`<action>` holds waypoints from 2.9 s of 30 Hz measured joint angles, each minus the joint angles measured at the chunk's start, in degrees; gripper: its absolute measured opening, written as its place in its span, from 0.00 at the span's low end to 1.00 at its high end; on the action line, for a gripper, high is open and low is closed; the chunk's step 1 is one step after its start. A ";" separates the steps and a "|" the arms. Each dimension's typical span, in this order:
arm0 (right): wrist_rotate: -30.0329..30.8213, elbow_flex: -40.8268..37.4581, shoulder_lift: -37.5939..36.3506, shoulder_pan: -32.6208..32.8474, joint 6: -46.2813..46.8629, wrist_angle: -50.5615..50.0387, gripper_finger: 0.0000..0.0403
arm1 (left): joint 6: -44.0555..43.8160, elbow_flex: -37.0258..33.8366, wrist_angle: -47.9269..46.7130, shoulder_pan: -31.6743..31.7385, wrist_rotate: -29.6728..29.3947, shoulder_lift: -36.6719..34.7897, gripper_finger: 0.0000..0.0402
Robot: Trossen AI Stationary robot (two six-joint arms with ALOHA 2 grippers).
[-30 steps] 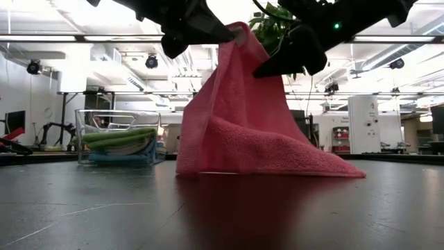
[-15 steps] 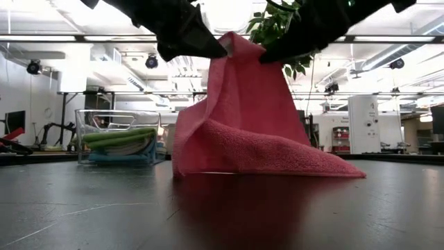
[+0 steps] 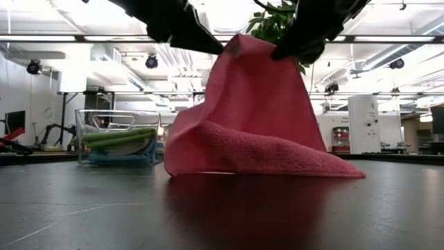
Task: Fold microfiber towels
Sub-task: Fold the pink microfiber towel
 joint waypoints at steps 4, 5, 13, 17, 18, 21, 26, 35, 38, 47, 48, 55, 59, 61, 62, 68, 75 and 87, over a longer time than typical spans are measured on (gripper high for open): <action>-2.47 0.34 0.00 -2.06 6.83 -1.00 0.02 | 9.59 0.02 0.12 -1.07 -8.91 0.00 0.47; -4.15 0.35 0.00 -2.90 7.80 -1.31 0.02 | 10.59 0.06 0.12 -1.28 -9.59 0.00 0.47; -18.06 -0.37 0.00 -10.38 12.85 -0.86 0.02 | 14.69 0.13 9.04 -3.56 1.19 1.75 0.47; -26.72 -0.40 0.00 -13.62 15.70 1.39 0.02 | 16.10 0.30 10.32 -3.94 1.53 5.47 0.47; -29.36 -0.40 0.08 -14.29 16.25 2.01 0.02 | 17.49 0.35 11.99 -4.05 0.82 6.50 0.47; -36.03 -0.40 0.35 -15.59 19.25 2.89 0.02 | 22.34 0.26 16.48 -4.68 -5.01 9.08 0.47; -40.60 -0.42 0.42 -15.99 22.50 2.92 0.02 | 29.43 0.28 18.51 -5.08 -8.92 10.65 0.47; -40.33 -0.42 0.50 -16.08 23.34 3.29 0.02 | 29.33 0.46 21.69 -5.39 -4.09 10.69 0.44; -40.33 -0.42 0.50 -16.08 23.29 3.34 0.02 | 29.33 0.46 21.17 -5.45 -3.87 10.69 0.35; -40.32 -0.44 0.50 -15.97 23.63 3.35 0.02 | 29.18 0.46 22.10 -4.74 -4.05 10.68 0.03; -40.33 -0.44 0.50 -15.97 24.05 3.35 0.02 | 29.20 0.46 22.81 -4.74 -4.09 10.67 0.05; -41.62 -0.51 0.52 -16.08 28.16 4.96 0.02 | 29.20 0.83 24.30 -5.35 -4.11 10.58 0.32; -42.13 -0.51 0.52 -16.06 29.51 5.56 0.02 | 29.22 0.67 23.21 -5.33 -5.30 10.92 0.51; -42.24 -0.51 0.52 -16.06 29.63 5.54 0.02 | 29.22 0.65 22.07 -5.12 -5.69 10.95 0.57; -42.25 -0.48 0.52 -16.08 29.63 5.56 0.02 | 29.20 0.55 21.68 -4.96 -5.75 10.95 0.59; -42.25 -0.40 0.52 -16.07 29.65 5.93 0.02 | 29.20 0.04 21.49 -4.20 -6.41 10.95 0.58; -42.25 -0.37 0.52 -16.06 29.36 5.98 0.02 | 29.61 0.74 21.47 -4.11 -6.48 10.95 0.32; -41.80 -0.33 0.50 -16.40 24.84 5.68 0.08 | 22.05 2.71 20.17 -4.73 -6.73 10.60 0.00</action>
